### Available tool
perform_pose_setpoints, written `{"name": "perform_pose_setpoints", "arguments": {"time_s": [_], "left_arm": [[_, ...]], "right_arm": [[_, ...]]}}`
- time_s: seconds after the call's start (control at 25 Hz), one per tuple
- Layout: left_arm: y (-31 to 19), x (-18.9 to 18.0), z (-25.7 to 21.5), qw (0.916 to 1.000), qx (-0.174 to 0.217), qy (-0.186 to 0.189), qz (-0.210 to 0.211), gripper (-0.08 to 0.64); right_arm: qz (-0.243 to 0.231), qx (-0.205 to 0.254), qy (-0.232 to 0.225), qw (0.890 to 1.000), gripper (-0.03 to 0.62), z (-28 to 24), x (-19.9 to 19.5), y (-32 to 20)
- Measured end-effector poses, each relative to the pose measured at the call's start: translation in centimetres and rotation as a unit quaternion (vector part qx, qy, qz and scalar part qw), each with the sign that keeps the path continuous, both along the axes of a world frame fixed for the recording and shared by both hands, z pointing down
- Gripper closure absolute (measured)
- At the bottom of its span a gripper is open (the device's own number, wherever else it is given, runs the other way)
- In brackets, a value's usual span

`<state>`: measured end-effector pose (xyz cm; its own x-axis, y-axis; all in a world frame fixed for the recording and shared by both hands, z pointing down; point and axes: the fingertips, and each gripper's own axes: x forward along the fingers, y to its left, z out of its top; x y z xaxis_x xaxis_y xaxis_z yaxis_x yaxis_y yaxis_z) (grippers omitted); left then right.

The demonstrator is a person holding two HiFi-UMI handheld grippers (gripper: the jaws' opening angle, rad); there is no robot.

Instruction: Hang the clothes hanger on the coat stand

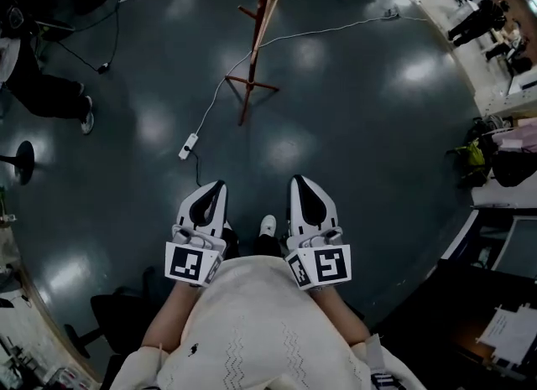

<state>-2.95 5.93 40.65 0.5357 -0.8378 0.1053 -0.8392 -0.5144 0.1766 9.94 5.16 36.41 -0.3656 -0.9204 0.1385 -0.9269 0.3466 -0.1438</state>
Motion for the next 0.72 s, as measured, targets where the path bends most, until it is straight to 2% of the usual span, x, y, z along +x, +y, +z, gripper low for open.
{"name": "perform_pose_setpoints", "arguments": {"time_s": [0.32, 0.72], "left_arm": [[1.5, 8.5, 0.3, 0.9993, -0.011, -0.006, 0.036, 0.548], [0.1, 9.1, 2.3, 0.9994, -0.023, -0.005, 0.024, 0.548]], "right_arm": [[-0.001, -0.028, 0.002, 1.0, 0.574, 1.5, 5.5, 0.7], [0.004, -0.056, 0.0, 0.998, 0.574, 4.0, 7.0, 0.8]]}}
